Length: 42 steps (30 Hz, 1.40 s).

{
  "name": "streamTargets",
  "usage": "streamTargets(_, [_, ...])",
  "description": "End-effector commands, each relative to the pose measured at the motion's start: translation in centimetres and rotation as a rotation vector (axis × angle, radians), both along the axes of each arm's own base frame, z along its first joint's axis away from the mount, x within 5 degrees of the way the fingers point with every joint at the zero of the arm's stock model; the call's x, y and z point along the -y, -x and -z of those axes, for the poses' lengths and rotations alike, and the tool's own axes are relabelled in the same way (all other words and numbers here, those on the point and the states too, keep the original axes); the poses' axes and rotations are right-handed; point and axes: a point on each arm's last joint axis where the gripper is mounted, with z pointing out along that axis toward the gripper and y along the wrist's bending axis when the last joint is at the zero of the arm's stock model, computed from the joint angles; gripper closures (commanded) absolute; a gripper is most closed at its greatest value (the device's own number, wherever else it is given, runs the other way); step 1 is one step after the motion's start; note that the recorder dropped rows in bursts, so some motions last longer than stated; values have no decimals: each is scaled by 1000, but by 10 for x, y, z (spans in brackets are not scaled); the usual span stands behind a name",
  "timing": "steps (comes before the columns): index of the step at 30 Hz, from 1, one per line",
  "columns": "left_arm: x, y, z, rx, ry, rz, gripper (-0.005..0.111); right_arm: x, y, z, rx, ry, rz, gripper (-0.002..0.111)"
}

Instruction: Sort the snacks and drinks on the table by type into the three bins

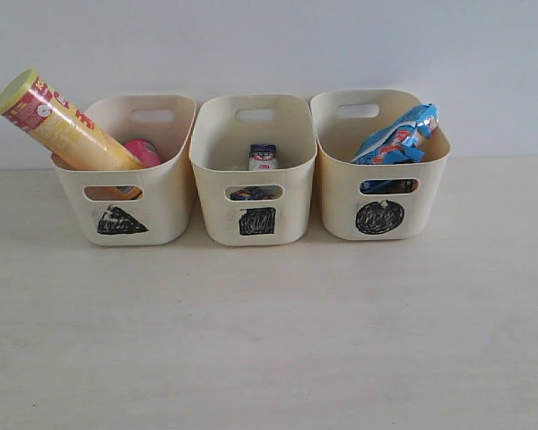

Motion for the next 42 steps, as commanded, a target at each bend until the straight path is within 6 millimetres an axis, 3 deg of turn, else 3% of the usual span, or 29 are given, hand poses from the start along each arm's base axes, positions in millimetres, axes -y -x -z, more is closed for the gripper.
streamTargets(1, [0, 0, 1, 1, 1, 2, 102, 1, 0, 1, 2, 11, 6, 107])
streamTargets(42, [-2, 0, 1, 1, 1, -45, 102, 1, 0, 1, 2, 7, 7, 107])
